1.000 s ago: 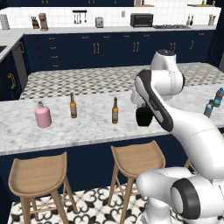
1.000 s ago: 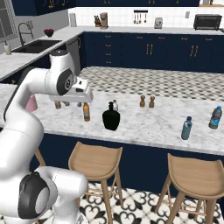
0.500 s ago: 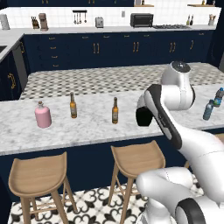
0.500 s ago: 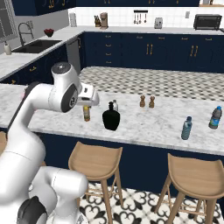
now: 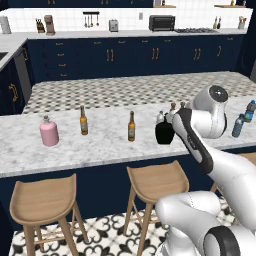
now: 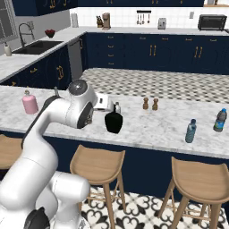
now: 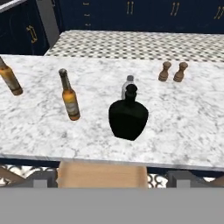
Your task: Move the plastic bottles in the middle to the plastics group, and the glass bottles in the middle to the glass group.
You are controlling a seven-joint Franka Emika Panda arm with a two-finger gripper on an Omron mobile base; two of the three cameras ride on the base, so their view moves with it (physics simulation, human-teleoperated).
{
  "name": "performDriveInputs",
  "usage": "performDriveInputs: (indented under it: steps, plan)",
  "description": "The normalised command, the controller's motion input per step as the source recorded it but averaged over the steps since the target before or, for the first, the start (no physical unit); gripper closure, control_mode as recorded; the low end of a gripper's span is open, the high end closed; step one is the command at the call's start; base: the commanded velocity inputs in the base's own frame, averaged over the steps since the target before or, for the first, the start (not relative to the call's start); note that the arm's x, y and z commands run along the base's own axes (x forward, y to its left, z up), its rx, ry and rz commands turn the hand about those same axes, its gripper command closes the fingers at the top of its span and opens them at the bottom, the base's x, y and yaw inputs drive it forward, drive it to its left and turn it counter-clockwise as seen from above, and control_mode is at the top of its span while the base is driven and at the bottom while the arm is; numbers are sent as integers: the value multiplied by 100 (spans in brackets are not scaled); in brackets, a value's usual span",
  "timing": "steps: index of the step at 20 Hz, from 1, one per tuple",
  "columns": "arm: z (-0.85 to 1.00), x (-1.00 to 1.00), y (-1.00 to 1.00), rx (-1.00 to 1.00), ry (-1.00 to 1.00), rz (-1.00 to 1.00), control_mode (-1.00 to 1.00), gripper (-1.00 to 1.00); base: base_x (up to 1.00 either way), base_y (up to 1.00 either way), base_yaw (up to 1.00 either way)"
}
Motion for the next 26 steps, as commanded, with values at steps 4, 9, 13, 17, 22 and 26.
performDriveInputs:
  steps: [4, 9, 13, 17, 22, 26]
  plan:
    - [-5, 30, -16, 0, -2, 0, -100, -100, 0, 0, 0]
    - [-9, 11, 0, 0, 0, 0, -100, -100, 0, 0, 0]
    - [-12, 7, 0, 0, 0, 0, -100, -100, 0, 0, 0]
    - [-6, 10, -3, 0, 0, 0, -100, -100, 0, 0, 0]
    - [-10, 19, 0, 0, 0, 0, -100, -100, 0, 0, 0]
    - [-2, 33, -10, 0, 0, 0, -100, -100, 0, 0, 0]
